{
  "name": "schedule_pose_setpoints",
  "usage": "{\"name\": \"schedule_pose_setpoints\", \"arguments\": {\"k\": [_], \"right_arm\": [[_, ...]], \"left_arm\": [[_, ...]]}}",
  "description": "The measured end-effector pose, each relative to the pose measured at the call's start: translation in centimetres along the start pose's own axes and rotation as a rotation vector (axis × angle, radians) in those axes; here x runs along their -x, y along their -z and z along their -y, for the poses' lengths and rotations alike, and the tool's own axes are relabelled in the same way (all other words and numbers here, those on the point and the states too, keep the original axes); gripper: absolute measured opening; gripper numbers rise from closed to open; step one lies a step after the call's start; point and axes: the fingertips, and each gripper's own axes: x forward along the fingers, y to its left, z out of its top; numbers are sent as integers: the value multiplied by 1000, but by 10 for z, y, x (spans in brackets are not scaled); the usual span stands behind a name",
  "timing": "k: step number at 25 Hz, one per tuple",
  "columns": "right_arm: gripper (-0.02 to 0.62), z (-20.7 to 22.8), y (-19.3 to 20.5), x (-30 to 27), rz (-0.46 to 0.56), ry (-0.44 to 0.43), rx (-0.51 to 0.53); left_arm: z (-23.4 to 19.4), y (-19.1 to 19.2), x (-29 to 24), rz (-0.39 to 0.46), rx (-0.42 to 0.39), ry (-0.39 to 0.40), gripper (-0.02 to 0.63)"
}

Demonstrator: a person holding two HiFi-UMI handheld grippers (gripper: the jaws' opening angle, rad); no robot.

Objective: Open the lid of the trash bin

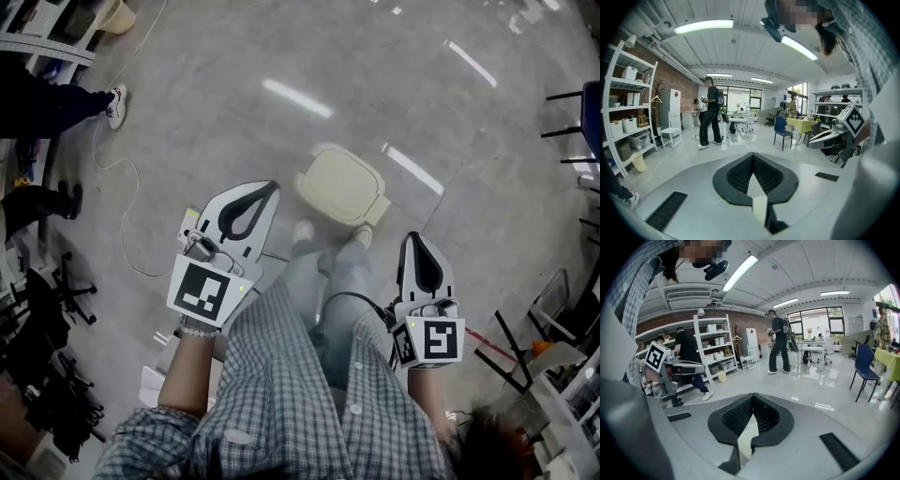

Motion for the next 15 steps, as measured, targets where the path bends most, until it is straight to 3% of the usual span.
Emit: {"name": "schedule_pose_setpoints", "arguments": {"k": [9, 15], "right_arm": [[17, -14, 59, -6, -51, 4, 43], [17, -28, 100, -18, -72, -12, -2]], "left_arm": [[-3, 79, -38, -77, 9, 72, 5], [-3, 129, -65, -107, -9, 133, 5]]}}
